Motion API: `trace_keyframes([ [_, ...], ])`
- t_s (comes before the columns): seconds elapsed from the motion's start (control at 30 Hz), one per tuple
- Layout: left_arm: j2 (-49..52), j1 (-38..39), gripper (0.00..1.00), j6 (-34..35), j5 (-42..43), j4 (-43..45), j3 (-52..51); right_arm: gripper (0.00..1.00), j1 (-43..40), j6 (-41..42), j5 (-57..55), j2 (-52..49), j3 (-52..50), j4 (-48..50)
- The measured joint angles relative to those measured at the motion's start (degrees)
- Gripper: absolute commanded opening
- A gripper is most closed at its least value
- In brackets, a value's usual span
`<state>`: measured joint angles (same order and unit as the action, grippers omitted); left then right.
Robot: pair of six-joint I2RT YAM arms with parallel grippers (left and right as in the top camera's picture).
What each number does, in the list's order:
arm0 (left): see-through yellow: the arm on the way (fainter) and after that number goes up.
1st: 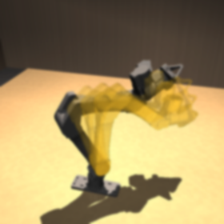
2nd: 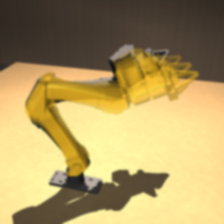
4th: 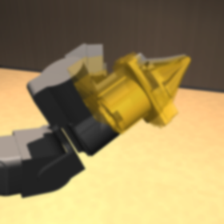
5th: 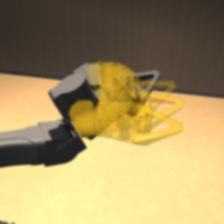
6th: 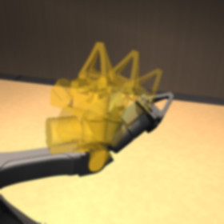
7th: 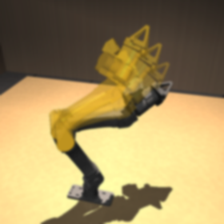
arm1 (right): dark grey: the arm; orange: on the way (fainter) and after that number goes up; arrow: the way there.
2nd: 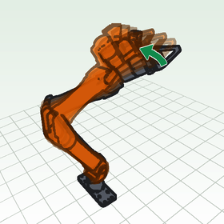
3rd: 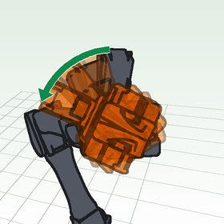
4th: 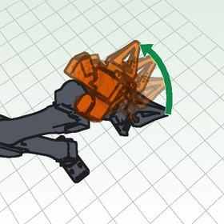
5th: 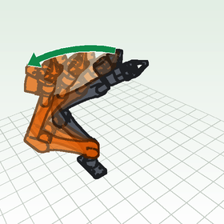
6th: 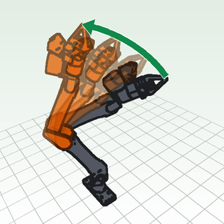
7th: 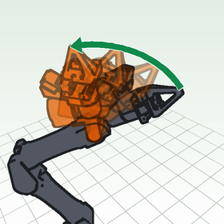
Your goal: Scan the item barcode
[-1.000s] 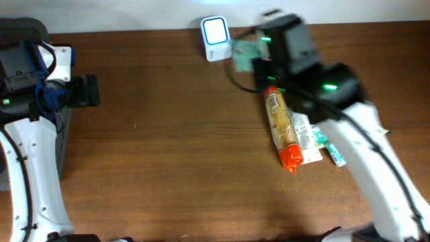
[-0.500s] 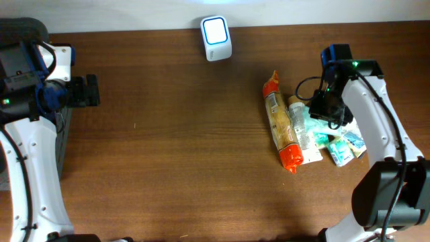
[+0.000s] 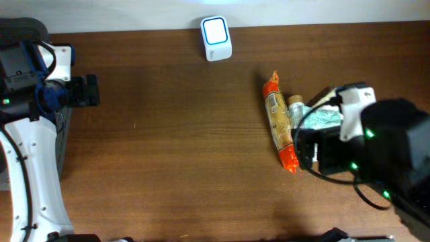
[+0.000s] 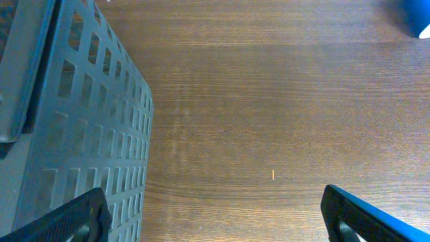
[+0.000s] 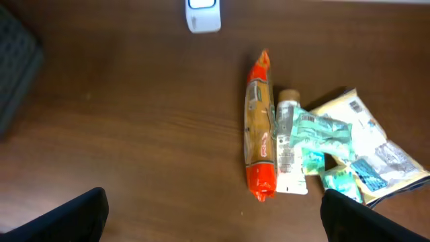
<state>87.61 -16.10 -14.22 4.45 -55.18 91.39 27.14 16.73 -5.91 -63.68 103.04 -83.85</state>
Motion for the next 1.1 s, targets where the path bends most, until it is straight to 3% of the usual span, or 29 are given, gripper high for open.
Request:
trace_keyframes([
  [0.2,0.0,0.0,0.99,0.0,0.0,0.0,0.0,0.99,0.1,0.0,-4.0,3.7,0.0,-0.2],
  [0.33,0.0,0.0,0.99,0.0,0.0,0.0,0.0,0.99,-3.4,-1.7,-9.6,7.5,-8.3,12.5],
  [0.43,0.0,0.0,0.99,0.0,0.0,-0.1,0.0,0.99,-11.7,-9.1,-5.6,19.0,-30.4,36.6],
  [0.6,0.0,0.0,0.99,0.0,0.0,0.0,0.0,0.99,-17.8,-12.7,0.4,41.1,-67.0,65.4],
  [0.73,0.0,0.0,0.99,0.0,0.0,-0.1,0.0,0.99,-18.5,-12.9,2.4,56.6,-89.5,79.0],
  [0.87,0.0,0.0,0.99,0.0,0.0,0.0,0.0,0.99,-18.6,-12.9,3.1,62.6,-97.4,80.4],
  [1.1,0.0,0.0,0.99,0.0,0.0,0.0,0.0,0.99,-18.6,-12.9,4.1,62.8,-102.1,79.4],
])
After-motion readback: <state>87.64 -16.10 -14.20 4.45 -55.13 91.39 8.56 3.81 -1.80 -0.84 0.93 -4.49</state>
